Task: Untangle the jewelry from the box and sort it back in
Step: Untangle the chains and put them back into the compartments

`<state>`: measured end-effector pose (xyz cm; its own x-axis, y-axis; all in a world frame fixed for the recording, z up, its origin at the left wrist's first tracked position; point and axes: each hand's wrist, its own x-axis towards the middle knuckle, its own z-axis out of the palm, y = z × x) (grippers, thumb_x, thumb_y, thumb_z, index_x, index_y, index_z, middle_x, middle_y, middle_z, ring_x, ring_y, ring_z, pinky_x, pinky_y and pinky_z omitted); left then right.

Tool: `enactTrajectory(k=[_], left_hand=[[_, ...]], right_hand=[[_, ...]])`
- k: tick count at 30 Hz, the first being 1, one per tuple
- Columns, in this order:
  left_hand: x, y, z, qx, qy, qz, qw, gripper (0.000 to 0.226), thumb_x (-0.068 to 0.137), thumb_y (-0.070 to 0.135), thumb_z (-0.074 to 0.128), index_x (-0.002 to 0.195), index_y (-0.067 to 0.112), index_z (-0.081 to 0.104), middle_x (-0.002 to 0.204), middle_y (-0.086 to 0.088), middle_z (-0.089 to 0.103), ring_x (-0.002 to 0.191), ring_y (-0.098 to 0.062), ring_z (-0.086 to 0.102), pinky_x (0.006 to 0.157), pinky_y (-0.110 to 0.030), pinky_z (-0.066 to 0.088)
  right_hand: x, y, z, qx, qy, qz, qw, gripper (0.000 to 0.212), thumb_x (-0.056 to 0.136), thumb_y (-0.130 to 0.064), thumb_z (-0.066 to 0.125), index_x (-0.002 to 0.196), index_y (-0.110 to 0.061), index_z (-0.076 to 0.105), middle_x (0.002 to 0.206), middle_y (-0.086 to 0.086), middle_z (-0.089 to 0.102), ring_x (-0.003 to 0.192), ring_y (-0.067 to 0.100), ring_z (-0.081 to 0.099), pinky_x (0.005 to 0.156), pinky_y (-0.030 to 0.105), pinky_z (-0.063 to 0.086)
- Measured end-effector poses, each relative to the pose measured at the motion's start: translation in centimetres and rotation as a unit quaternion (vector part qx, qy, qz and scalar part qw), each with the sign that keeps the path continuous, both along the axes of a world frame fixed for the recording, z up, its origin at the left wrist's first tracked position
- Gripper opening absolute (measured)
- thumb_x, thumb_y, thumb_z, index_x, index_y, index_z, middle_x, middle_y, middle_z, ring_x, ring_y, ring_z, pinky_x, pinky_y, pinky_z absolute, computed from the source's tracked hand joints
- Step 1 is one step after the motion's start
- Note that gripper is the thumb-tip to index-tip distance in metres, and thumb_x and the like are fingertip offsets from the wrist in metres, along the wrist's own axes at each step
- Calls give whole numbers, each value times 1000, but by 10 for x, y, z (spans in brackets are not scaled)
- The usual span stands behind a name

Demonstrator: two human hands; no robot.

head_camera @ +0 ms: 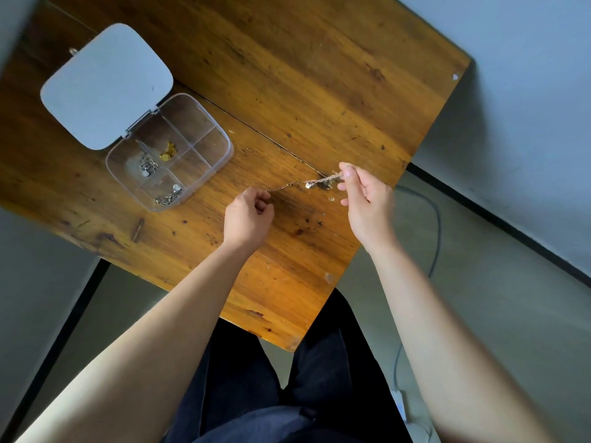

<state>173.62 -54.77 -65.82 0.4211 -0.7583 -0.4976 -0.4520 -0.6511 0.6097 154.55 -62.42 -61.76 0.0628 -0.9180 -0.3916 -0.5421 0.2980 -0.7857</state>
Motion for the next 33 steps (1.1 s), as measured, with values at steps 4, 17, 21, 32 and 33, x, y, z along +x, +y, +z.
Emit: enactTrajectory(k=[4,17,21,32,33], left_hand=[[-1,-1,-1,0,0,6,1000,15,88,13,63,103,15,66,83,4,62,76,-15,57,69,-25,45],[10,-1,-1,-1,33,24,999,13,90,15,64,103,18,64,77,11,60,69,-8,58,58,-15,41],[16,0,-2,-6,63,59,996,10,90,15,63,99,20,63,81,-1,66,77,-24,68,70,-34,55],[-2,-17,2,-80,-101,-97,987,27,91,26,67,117,17,67,97,1,57,80,-18,59,66,-31,51],[-5,-25,2,-93,-113,-122,982,29,93,28,65,119,16,67,99,-2,58,85,-22,60,67,-34,52]], right_hand=[[-4,-9,21,-62,-13,-53,997,26,106,-36,47,115,-30,71,111,-12,72,107,3,65,94,40,55],[0,-44,37,90,-105,12,990,29,99,-24,64,127,-30,66,108,-9,74,99,7,70,82,22,56],[4,-41,10,166,26,49,985,38,97,-19,67,135,-19,62,101,-7,73,90,5,70,86,27,59],[-13,-28,-15,91,148,28,984,30,91,-28,74,120,-27,68,88,-16,73,100,11,68,99,40,52],[-15,-28,-16,89,147,21,985,28,91,-27,74,119,-28,68,88,-16,73,99,11,68,97,39,53]])
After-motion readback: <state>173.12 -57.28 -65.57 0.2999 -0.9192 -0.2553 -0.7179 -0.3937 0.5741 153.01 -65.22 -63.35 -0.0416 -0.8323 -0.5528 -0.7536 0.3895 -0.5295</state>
